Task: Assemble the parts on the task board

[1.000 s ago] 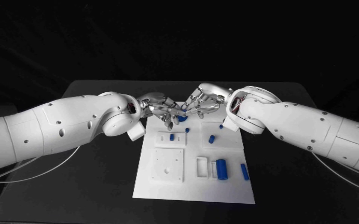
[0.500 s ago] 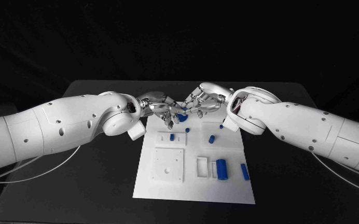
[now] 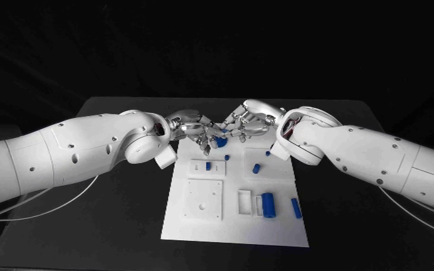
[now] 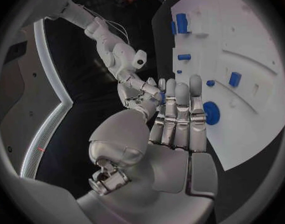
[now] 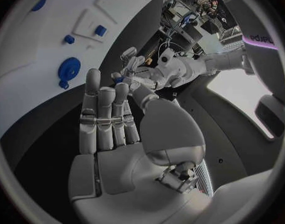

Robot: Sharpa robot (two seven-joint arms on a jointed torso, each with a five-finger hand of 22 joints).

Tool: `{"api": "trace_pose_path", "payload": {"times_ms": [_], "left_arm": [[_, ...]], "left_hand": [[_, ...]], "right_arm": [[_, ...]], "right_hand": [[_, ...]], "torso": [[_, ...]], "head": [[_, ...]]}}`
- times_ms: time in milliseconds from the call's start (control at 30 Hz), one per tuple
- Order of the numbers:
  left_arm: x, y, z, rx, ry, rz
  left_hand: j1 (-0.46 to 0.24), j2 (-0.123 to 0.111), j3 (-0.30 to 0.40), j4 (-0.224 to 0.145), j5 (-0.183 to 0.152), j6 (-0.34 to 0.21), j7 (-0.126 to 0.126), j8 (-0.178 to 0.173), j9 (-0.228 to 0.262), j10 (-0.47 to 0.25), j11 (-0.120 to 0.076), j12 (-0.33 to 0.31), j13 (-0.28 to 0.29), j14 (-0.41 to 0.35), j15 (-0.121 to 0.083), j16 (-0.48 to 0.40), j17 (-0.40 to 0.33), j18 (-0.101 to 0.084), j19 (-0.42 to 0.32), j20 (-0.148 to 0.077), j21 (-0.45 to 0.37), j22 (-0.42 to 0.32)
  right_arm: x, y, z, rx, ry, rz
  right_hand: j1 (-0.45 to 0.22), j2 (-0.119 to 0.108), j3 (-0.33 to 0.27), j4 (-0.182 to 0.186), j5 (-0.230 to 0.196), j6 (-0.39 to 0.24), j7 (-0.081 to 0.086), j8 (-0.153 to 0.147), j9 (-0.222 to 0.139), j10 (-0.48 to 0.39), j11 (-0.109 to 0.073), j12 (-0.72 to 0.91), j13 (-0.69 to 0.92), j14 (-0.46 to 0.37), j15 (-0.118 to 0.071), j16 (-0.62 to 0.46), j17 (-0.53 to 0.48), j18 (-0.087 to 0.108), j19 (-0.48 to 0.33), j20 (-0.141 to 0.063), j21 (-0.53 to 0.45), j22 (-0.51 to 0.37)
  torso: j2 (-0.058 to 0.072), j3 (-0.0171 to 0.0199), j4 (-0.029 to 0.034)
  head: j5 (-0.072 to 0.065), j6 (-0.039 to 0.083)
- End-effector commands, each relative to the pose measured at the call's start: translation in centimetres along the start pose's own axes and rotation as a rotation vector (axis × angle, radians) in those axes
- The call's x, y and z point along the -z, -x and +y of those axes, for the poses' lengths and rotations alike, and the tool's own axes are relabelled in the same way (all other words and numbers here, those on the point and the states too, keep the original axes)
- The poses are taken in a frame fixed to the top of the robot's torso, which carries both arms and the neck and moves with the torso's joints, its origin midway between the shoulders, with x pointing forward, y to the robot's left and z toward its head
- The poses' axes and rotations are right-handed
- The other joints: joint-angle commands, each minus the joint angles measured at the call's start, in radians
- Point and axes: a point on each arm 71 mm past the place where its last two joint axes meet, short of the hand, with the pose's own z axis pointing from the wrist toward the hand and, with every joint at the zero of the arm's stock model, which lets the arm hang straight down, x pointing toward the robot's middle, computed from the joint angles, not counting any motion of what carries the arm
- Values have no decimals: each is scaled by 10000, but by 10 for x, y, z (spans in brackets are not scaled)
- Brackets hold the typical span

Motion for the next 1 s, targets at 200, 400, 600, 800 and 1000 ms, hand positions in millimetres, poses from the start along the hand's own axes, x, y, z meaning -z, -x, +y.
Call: {"api": "trace_pose_path", "payload": {"times_ms": [200, 400, 600, 800, 1000], "left_arm": [[-2, -2, -7, 232, -467, 161], [-1, -1, -6, 263, -424, 148], [-1, 0, -6, 280, -376, 171], [-1, 0, -5, 388, -333, 212], [0, 1, -4, 555, -304, 166]], "left_hand": [[-208, 3, 71, -120, 65, 1804, -550, -170, 190, 130, -6, -125, 48, 95, -16, -93, 45, -163, 35, -41, -26, 31], [-224, 6, 73, -127, 63, 1828, -547, -195, 223, 146, 1, -141, 56, 108, -19, -89, 61, -164, 34, -43, -27, 35], [-246, 6, 96, -154, 64, 1856, -547, -255, 277, 173, -2, -168, 75, 120, -23, -97, 87, -163, 42, -47, -25, 45], [-249, 6, 99, -165, 64, 1870, -550, -266, 291, 179, -5, -175, 80, 120, -24, -97, 94, -164, 41, -48, -26, 50], [-254, 2, 101, -174, 64, 1884, -553, -274, 302, 192, -6, -181, 82, 117, -24, -98, 102, -167, 37, -48, -26, 56]], "right_arm": [[3, -4, 3, 193, 469, -46], [5, -4, 2, 375, 509, -147], [7, -1, 1, 504, 562, -414], [9, 2, 1, 1042, 766, -963], [11, 4, 1, 1504, 868, -1236]], "right_hand": [[96, -125, -832, -55, 624, -95, -18, -20, -8, -77, -24, 59, -81, -87, -1, 82, -72, 56, 179, -6, -212, -217], [158, -113, -877, -66, 637, -72, -24, -19, -8, -68, -30, 71, -88, -68, -6, 132, -54, 62, 199, -14, -213, -223], [188, -117, -871, -72, 648, -45, -30, -18, -7, -67, -35, 75, -93, -57, -11, 152, -49, 65, 203, -19, -205, -210], [216, -180, -902, -57, 385, 24, -54, -21, -8, 0, -48, 125, -82, 33, -22, 287, 25, 69, 249, -29, -164, -161], [-27, -229, -1651, 103, -172, -70, -75, -17, -4, 29, -28, 173, -65, 44, 15, 289, 12, 12, 338, 28, -295, -420]], "torso": [[-1, 2, -8], [0, -2, -8], [1, 3, -1], [-6, -1, -10], [0, 0, -3]], "head": [[16, 9], [24, 20], [11, 34], [-11, 45], [-14, 65]]}}
